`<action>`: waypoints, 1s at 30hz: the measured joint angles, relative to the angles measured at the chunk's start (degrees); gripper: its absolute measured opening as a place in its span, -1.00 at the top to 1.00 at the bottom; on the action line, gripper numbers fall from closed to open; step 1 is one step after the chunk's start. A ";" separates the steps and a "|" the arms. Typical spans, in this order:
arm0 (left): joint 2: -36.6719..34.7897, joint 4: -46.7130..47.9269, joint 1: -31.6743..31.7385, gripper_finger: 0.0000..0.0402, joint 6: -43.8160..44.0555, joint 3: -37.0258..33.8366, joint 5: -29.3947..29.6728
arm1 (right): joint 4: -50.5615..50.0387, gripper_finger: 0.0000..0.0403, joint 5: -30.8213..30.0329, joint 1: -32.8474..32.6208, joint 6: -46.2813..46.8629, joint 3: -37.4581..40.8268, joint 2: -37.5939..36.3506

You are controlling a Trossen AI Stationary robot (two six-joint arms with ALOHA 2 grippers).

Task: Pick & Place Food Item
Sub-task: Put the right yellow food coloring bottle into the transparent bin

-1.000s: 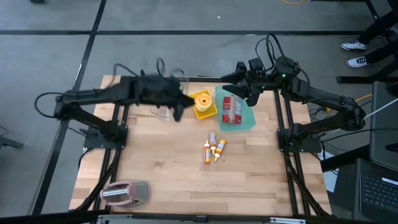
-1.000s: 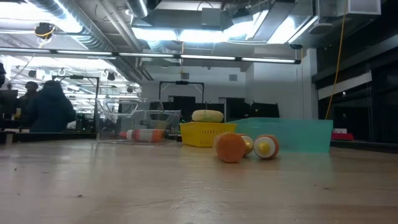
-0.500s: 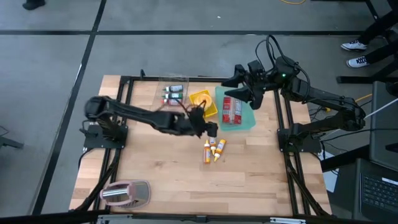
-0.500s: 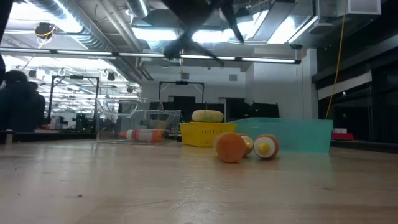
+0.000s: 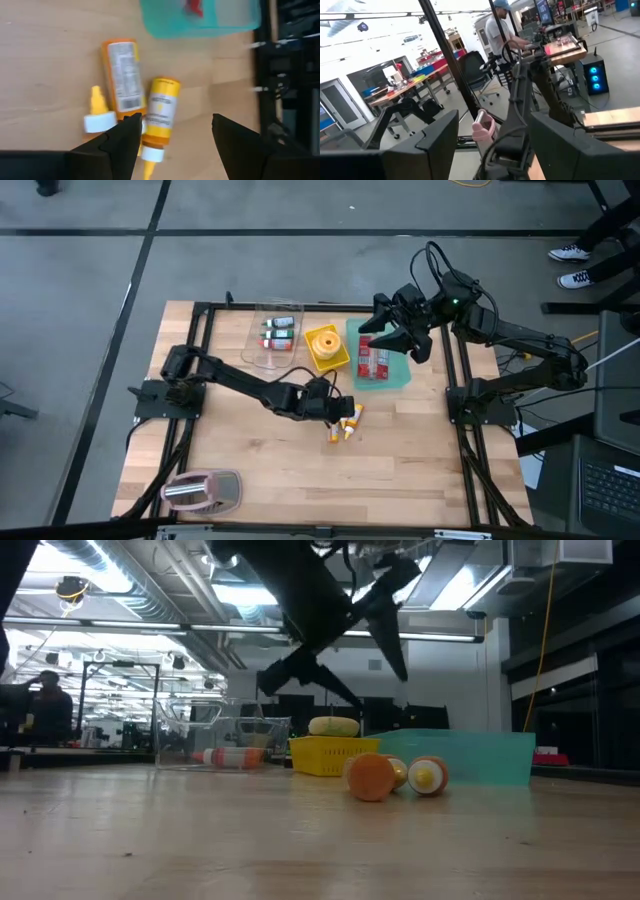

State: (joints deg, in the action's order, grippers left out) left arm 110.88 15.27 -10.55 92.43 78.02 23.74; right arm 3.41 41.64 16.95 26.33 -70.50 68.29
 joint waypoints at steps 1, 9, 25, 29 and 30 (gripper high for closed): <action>-0.35 -0.09 -0.04 -0.17 -0.12 0.00 0.89 | -0.53 -0.18 -0.01 0.00 -0.15 0.00 0.00; -10.76 5.85 0.18 -0.17 -12.84 0.05 16.58 | -26.64 -0.16 -5.62 -1.37 -15.79 -0.01 -0.54; -41.43 22.88 -4.41 -0.17 -30.07 0.05 42.73 | -44.16 -0.14 -29.39 -18.96 -46.84 0.00 9.41; -43.35 24.46 -5.25 -0.17 -32.68 0.05 42.74 | -43.77 -0.14 -30.94 -23.00 -52.32 -0.01 15.86; -43.43 25.51 -5.22 -0.17 -32.50 0.05 42.66 | -43.75 -0.14 -31.68 -23.91 -53.10 -0.01 17.35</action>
State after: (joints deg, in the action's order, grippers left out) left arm 67.45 40.78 -15.77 59.93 78.06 66.40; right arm -40.34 9.95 -6.96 -26.77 -70.51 85.64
